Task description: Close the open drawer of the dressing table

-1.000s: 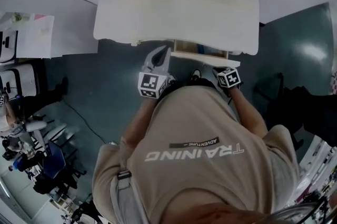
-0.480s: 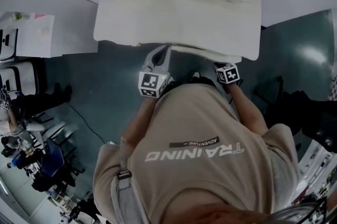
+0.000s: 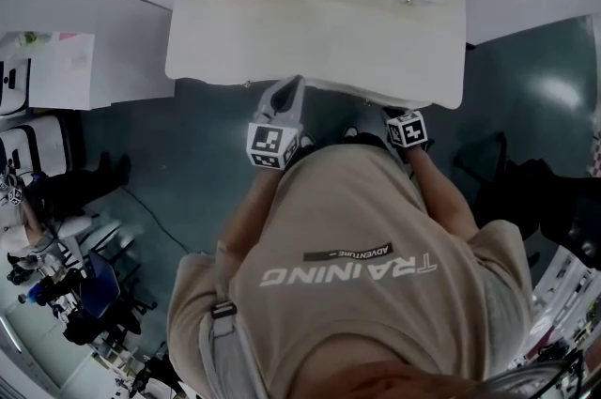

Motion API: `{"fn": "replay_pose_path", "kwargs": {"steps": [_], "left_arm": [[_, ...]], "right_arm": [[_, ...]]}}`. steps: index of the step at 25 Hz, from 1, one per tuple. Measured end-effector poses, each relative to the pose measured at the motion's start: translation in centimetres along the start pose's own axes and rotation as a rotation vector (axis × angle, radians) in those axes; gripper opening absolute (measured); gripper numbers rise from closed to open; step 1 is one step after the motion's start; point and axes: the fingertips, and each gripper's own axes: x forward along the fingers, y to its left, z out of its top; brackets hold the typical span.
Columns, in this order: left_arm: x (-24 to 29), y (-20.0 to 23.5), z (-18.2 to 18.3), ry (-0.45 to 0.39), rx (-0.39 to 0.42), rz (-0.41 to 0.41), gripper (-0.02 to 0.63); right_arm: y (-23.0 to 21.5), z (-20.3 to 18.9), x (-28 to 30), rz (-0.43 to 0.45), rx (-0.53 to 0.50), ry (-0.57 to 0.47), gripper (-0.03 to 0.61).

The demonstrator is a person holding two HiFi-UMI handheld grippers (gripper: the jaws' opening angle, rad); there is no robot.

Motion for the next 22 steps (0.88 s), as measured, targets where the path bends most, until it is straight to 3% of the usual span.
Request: {"fn": "replay_pose_path", "kwargs": {"steps": [9, 16, 22], "left_arm": [[-0.2, 1.6, 0.5, -0.006, -0.029, 0.035, 0.000], [-1.6, 2.8, -0.5, -0.004, -0.062, 0.096, 0.000], [-2.9, 3.2, -1.6, -0.010, -0.085, 0.069, 0.000]], "right_arm": [[-1.2, 0.9, 0.4, -0.043, 0.057, -0.020, 0.003], [-2.4, 1.5, 0.8, -0.080, 0.043, -0.066, 0.003], [-2.4, 1.9, 0.7, -0.118, 0.056, -0.075, 0.003]]}}
